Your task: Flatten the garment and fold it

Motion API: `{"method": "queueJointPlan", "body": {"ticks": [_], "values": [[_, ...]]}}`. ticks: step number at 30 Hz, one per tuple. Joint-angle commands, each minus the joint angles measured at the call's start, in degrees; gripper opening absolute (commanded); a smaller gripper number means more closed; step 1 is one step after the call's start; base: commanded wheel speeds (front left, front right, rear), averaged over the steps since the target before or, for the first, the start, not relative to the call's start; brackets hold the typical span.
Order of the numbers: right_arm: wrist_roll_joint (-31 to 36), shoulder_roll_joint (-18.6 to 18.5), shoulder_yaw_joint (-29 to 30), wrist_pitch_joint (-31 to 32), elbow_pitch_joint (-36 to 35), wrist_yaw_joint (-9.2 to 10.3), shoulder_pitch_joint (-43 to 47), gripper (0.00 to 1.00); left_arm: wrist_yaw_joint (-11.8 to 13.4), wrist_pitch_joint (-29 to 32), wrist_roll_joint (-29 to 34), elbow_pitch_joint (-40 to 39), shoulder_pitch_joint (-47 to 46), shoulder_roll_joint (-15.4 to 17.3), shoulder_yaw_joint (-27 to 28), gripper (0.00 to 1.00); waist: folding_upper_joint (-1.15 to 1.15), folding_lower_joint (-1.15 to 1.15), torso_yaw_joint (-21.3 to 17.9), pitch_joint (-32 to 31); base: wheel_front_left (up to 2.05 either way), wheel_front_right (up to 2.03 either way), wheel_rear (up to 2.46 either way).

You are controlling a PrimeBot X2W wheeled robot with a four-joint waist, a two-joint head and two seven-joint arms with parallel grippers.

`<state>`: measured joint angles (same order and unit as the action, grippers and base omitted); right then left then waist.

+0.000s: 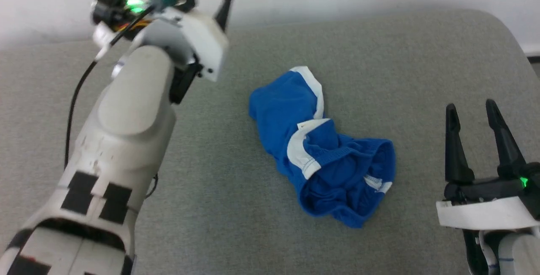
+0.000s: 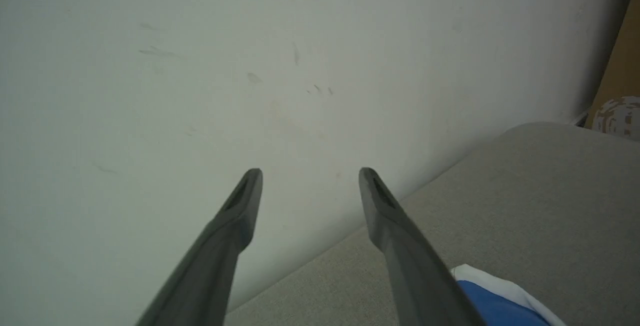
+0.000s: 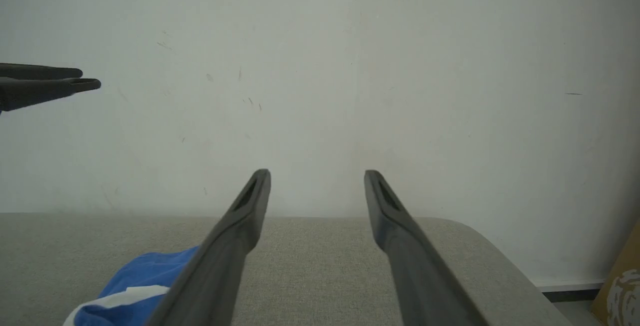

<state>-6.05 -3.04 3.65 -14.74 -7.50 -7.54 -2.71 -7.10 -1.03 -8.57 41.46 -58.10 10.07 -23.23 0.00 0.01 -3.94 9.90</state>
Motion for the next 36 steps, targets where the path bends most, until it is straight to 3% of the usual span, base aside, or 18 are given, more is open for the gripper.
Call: {"method": "queueJointPlan", "body": {"ticks": [1, 8, 17, 21, 30, 31, 32, 36], "values": [[-0.1, 0.2, -0.3, -0.3, -0.4, 0.05, -1.4, 1.00, -0.3, 3.1, -3.5, 2.0, -2.1, -0.7, -3.9, 1.00, 0.00, -0.01, -3.1, 3.5, 0.00, 0.00, 0.00], [-1.6, 0.2, -1.7, -0.3, -1.2, 0.05, -5.3, 1.00, -0.4, 19.9, -22.0, 3.2, -12.1, 3.3, -24.6, 1.00, 0.00, -0.01, -7.9, 9.6, 0.00, 0.00, 0.00], [-4.3, 0.2, -3.5, -0.3, -1.7, 0.05, -9.0, 1.00, -0.4, 36.0, -38.2, 0.7, -19.4, 9.7, -41.3, 1.00, 0.00, -0.01, -14.1, 16.0, 0.00, 0.00, 0.00], [-4.9, 0.2, -3.2, -0.3, -1.7, 0.05, -9.7, 1.00, -0.4, 38.7, -40.2, -0.8, -20.9, 11.0, -48.0, 1.00, 0.00, -0.01, -14.9, 17.9, 0.00, 0.00, 0.00], [-5.5, 0.2, -3.9, -0.3, -1.7, 0.05, -10.9, 1.00, -0.4, 46.2, -35.7, -3.6, -16.9, 13.1, -50.1, 1.00, 0.00, -0.01, -15.4, 19.5, 0.00, 0.00, 0.00], [-5.4, 0.2, -3.7, -0.3, -1.7, 0.05, -10.9, 1.00, -0.4, 46.5, -35.4, -4.2, -16.5, 13.4, -50.1, 0.43, 0.00, -0.01, -15.1, 19.3, 0.00, 0.00, 0.00], [-5.3, 0.2, -3.5, -0.3, -1.7, 0.05, -10.8, 1.00, -0.4, 46.3, -35.5, -4.8, -16.2, 13.6, -50.1, 0.00, 0.00, -0.01, -14.7, 19.0, 0.00, 0.00, 0.00], [-4.4, 0.2, -2.4, -0.3, -1.4, 0.05, -9.8, 1.00, -0.4, 35.9, -39.1, -3.5, -18.0, 13.0, -49.0, 0.00, 0.00, -0.01, -11.9, 16.6, 0.00, 0.00, 0.00]]}}
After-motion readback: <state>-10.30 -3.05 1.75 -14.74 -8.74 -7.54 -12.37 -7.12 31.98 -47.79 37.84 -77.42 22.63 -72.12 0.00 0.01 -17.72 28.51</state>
